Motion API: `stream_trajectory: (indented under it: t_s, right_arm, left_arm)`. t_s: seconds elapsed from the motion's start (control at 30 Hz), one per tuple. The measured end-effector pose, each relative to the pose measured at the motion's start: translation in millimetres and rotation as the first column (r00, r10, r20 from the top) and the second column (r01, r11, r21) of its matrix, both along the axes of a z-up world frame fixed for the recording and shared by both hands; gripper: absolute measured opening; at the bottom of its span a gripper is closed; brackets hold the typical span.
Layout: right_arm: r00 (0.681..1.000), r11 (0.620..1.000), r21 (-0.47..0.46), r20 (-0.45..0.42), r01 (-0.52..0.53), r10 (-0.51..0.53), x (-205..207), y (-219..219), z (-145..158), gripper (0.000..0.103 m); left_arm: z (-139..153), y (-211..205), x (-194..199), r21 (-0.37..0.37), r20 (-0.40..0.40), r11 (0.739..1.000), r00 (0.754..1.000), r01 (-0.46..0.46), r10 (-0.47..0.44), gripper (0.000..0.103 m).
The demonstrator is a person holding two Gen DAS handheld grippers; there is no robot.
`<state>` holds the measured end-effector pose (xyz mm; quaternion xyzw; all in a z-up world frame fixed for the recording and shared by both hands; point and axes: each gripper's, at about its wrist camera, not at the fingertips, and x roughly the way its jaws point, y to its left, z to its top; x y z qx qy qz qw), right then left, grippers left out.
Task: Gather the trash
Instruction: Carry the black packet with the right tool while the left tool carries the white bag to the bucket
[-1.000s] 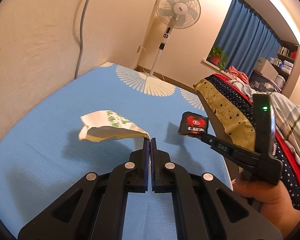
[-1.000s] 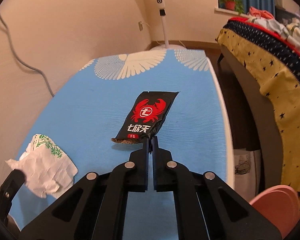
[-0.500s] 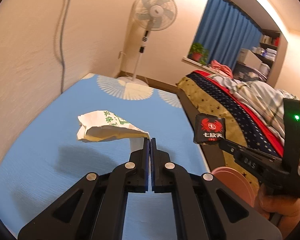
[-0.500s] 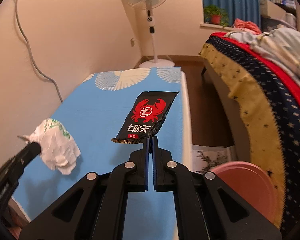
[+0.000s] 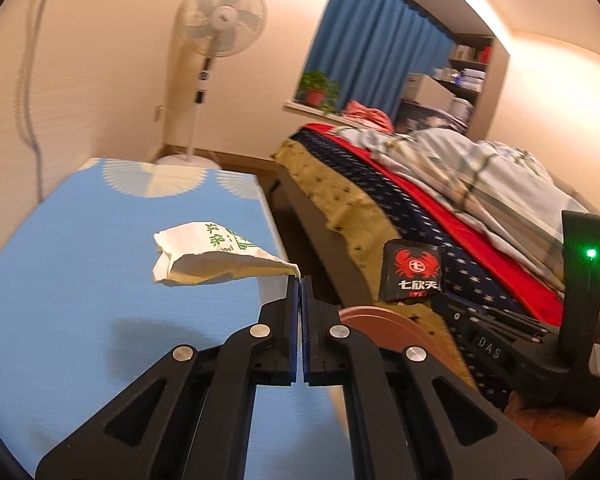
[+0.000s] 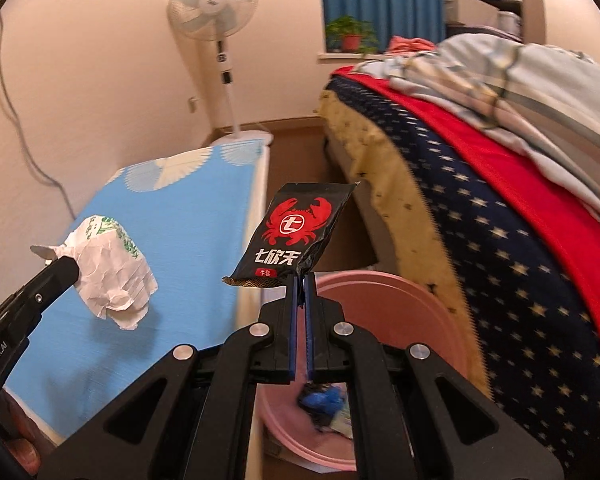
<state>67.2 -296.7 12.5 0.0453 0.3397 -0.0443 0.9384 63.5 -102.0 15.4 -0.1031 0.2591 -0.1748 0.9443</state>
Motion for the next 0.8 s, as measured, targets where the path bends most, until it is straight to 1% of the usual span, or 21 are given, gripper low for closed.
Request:
stream_trajectory:
  t_s: [0.2, 0.37, 0.43, 0.57, 0.7, 0.8]
  right_arm:
    - [0.996, 0.995, -0.029, -0.007, 0.093, -0.093, -15.9, -25.0, -7.2, 0.003]
    - [0.989, 0.987, -0.077, -0.008, 0.144, -0.145, -19.6, -36.0, -16.8, 0.003]
    - [0.986, 0.982, -0.091, -0.012, 0.166, -0.167, -18.9, -41.3, -22.7, 0.003]
    - [0.975, 0.974, -0.083, -0.044, 0.212, -0.216, -15.1, -52.7, -40.2, 0.003]
    - [0.97, 0.97, -0.091, -0.079, 0.224, -0.231, -9.1, -56.4, -56.1, 0.003]
    - [0.965, 0.968, -0.092, -0.103, 0.233, -0.242, -5.5, -60.6, -67.0, 0.003]
  left_arm:
    - [-4.1, -38.2, -0.7, -0.005, 0.003, 0.995, 0.995, 0.1, -0.1, 0.001]
    - [-17.1, -71.8, 2.8, 0.015, -0.017, 0.984, 0.984, 0.177, -0.177, 0.001]
    - [-24.8, -84.1, 5.6, 0.029, -0.033, 0.977, 0.978, 0.209, -0.208, 0.001]
    - [-40.3, -106.0, 13.6, 0.05, -0.084, 0.96, 0.959, 0.277, -0.272, 0.001]
    - [-55.2, -123.6, 20.5, 0.075, -0.143, 0.939, 0.935, 0.337, -0.324, 0.001]
    - [-64.8, -131.2, 22.0, 0.092, -0.173, 0.928, 0.924, 0.36, -0.342, 0.001]
